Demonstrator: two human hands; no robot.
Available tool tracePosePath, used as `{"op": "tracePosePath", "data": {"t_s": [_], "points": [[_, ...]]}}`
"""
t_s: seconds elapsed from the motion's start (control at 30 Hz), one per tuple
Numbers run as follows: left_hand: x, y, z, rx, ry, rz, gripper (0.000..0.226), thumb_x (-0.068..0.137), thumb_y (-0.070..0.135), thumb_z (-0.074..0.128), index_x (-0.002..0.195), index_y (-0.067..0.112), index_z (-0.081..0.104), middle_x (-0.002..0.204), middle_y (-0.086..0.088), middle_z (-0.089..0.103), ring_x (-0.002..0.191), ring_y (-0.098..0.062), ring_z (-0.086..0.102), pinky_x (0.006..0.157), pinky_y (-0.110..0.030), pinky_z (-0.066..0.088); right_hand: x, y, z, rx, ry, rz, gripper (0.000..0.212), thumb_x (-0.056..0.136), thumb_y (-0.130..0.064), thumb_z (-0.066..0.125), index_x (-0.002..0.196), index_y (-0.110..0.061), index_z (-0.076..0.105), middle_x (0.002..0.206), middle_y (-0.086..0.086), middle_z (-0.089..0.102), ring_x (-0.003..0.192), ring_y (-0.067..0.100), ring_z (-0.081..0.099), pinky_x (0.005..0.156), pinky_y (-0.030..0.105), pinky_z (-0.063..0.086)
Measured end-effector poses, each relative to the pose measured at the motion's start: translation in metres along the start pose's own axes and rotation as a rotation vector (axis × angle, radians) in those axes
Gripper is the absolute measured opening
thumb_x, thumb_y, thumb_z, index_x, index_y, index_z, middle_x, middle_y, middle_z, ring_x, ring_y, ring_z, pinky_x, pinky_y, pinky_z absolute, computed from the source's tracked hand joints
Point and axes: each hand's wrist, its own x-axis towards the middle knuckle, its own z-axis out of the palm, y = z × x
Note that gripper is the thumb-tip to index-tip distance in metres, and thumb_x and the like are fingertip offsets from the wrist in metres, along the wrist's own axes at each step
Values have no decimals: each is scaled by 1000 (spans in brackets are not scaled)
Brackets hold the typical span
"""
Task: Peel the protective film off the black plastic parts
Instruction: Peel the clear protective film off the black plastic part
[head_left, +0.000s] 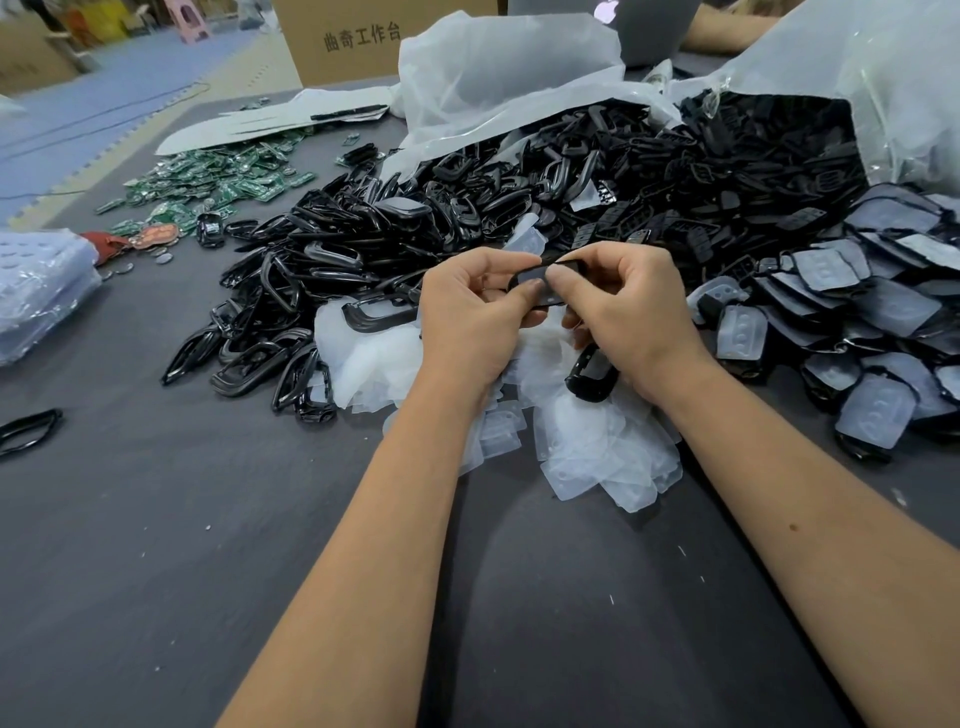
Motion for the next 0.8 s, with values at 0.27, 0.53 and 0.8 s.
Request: {"op": "tracePosePath", "data": {"t_s": [0.27,0.53,0.8], "points": [[0,3,-2,-44,-6,-33,19,86,-13,73,99,-1,74,86,-16,75,68,-18,73,62,-19,57,0,-3,-2,149,-57,51,12,100,-11,68,103,-12,80,66,3,69,53,16,59,45,25,49],[1,4,-9,-191,-33,-120,21,83,-16,73,100,-3,74,88,-21,74,71,-22,74,66,-24,59,-4,-8,-7,129,-23,-53,26,97,-11,73,117,-9,58,67,12,67,50,27,62,42,31,51],[6,16,-22,-379,-32,-319,17,87,-11,67,97,1,75,80,-13,72,68,-20,73,58,-15,56,-7,-12,-6,-113,-83,-334,20,91,-21,81,109,-12,78,103,0,70,84,13,67,72,27,57]]}}
